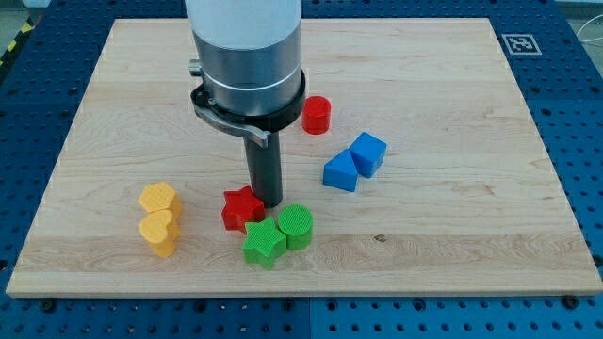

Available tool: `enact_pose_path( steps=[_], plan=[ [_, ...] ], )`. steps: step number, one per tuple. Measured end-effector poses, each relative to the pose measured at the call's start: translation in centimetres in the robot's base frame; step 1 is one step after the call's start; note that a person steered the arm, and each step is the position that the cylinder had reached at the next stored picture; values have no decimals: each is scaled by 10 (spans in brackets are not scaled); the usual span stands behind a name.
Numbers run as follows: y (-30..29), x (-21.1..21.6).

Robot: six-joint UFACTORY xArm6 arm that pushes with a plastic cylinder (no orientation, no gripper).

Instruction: Point at the red circle

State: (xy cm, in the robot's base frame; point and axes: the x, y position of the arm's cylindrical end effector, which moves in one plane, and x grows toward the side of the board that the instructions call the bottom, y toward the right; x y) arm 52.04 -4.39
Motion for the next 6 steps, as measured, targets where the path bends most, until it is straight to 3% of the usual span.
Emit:
enact_pose_path(
  steps=[6],
  plan=[
    [7, -127]
  ],
)
